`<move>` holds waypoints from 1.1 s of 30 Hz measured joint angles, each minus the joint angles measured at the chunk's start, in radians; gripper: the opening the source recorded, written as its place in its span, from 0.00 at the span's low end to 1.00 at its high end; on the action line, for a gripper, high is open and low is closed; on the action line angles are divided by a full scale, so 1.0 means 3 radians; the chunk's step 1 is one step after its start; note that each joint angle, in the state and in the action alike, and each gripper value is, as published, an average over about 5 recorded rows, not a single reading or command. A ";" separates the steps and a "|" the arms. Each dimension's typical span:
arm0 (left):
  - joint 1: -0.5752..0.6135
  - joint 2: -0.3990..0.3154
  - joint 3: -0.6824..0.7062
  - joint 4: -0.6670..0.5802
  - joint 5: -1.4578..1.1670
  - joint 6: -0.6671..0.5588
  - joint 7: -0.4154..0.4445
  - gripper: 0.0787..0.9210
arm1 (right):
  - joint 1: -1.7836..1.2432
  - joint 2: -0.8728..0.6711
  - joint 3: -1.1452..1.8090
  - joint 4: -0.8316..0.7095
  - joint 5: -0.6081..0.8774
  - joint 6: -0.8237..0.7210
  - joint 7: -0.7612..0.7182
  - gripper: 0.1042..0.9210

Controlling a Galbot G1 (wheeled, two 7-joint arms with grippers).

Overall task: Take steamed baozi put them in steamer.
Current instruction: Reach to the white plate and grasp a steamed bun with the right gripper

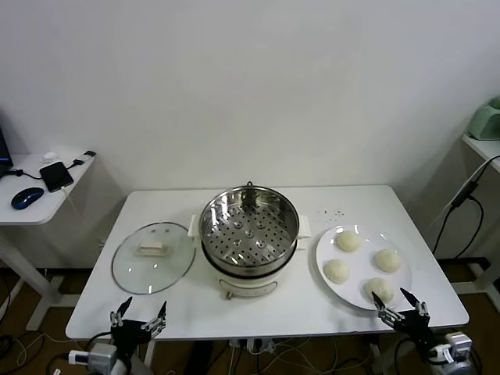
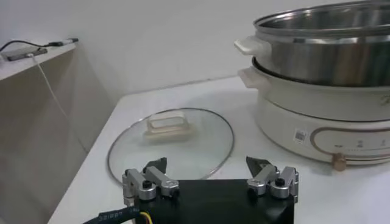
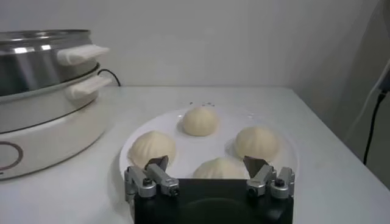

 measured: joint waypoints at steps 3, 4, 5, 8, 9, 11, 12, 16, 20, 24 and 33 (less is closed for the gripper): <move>-0.0001 0.0000 -0.0011 0.0000 0.0000 -0.0002 0.0004 0.88 | 0.0079 -0.0057 0.0036 -0.0033 -0.0076 -0.0047 -0.0052 0.88; -0.0002 0.0000 -0.0017 0.0001 0.0000 -0.0004 0.0005 0.88 | 0.0129 -0.0090 0.0048 -0.0054 -0.0123 -0.0070 -0.0086 0.88; -0.0003 0.0000 -0.0023 0.0004 0.0000 -0.0006 0.0006 0.88 | 0.0186 -0.0126 0.0055 -0.0078 -0.0177 -0.0090 -0.0126 0.88; -0.0007 -0.0008 -0.0044 0.0012 0.0001 -0.0014 0.0005 0.88 | 0.0406 -0.0257 0.0057 -0.0179 -0.0396 -0.0131 -0.0299 0.88; -0.0008 -0.0014 -0.0051 0.0014 0.0001 -0.0016 0.0004 0.88 | 0.0494 -0.0309 0.0051 -0.0223 -0.0488 -0.0140 -0.0376 0.88; -0.0009 -0.0025 -0.0065 0.0013 0.0002 -0.0021 0.0001 0.88 | 0.0689 -0.0417 0.0023 -0.0323 -0.0691 -0.0152 -0.0554 0.88; -0.0010 -0.0031 -0.0072 0.0012 0.0002 -0.0023 -0.0001 0.88 | 0.0800 -0.0473 -0.0002 -0.0381 -0.0804 -0.0156 -0.0656 0.88; -0.0026 -0.0057 -0.0105 0.0009 0.0003 -0.0025 -0.0001 0.88 | 0.1326 -0.0680 -0.0161 -0.0635 -0.1301 -0.0136 -0.1136 0.88; -0.0040 -0.0080 -0.0138 0.0014 0.0002 -0.0023 -0.0001 0.88 | 0.1929 -0.0812 -0.0430 -0.0914 -0.1824 -0.0038 -0.1695 0.88; -0.0040 -0.0106 -0.0167 0.0023 0.0003 -0.0020 -0.0001 0.88 | 0.2555 -0.0861 -0.0795 -0.1196 -0.2338 0.0139 -0.2267 0.88; -0.0016 -0.0155 -0.0241 0.0016 -0.0015 -0.0024 -0.0009 0.88 | 0.3758 -0.0781 -0.1793 -0.1777 -0.3172 0.0531 -0.3245 0.88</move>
